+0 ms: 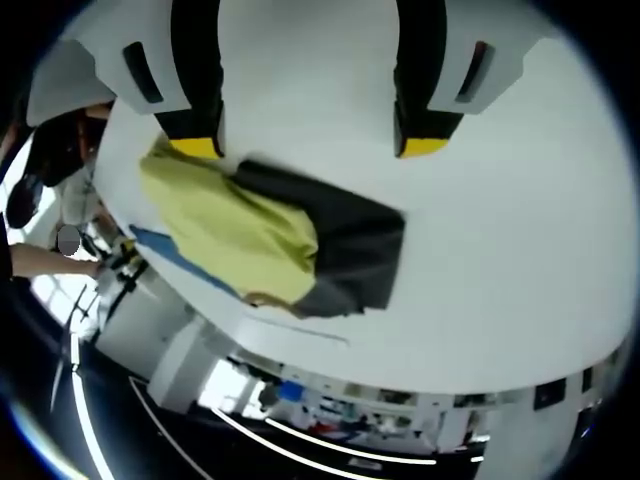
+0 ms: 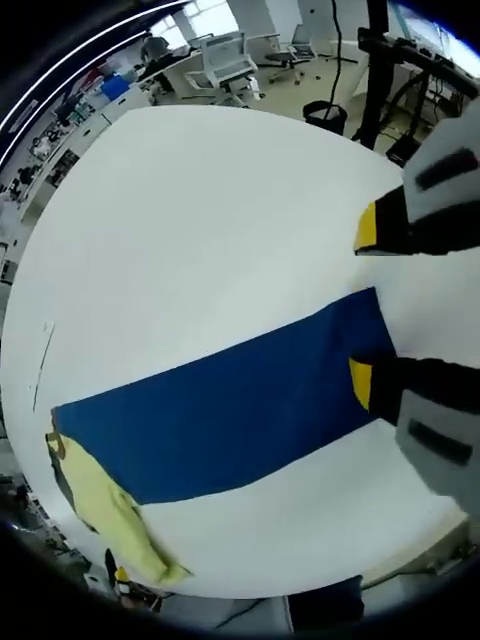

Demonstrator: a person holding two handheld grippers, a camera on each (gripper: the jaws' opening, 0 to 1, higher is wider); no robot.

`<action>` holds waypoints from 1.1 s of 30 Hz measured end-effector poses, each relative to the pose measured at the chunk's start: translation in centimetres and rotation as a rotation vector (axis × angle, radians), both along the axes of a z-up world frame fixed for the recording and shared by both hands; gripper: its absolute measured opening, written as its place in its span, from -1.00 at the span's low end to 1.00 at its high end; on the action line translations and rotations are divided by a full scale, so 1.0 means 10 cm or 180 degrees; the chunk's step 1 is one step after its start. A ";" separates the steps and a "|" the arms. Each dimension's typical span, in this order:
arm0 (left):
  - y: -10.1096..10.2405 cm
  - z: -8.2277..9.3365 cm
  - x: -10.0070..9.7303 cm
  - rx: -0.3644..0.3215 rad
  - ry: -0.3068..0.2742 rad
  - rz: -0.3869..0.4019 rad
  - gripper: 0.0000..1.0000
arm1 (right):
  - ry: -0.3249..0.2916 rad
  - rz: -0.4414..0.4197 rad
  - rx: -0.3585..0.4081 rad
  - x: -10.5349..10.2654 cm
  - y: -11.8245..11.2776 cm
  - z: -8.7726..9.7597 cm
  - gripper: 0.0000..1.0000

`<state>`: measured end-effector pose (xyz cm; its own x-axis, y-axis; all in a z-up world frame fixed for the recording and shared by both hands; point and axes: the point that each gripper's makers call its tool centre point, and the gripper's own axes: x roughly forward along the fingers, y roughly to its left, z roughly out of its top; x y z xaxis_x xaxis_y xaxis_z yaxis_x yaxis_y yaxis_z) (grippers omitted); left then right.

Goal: Fold the garment on the visible template until the final outline fits inside the template.

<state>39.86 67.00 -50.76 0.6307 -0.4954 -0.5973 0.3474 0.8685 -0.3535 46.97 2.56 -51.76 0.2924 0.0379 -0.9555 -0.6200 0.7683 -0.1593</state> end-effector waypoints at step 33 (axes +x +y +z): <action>-0.11 0.17 0.03 -0.0126 -0.0222 -0.0181 0.29 | -0.0984 -0.0252 0.1343 -0.31 1.47 0.58 0.10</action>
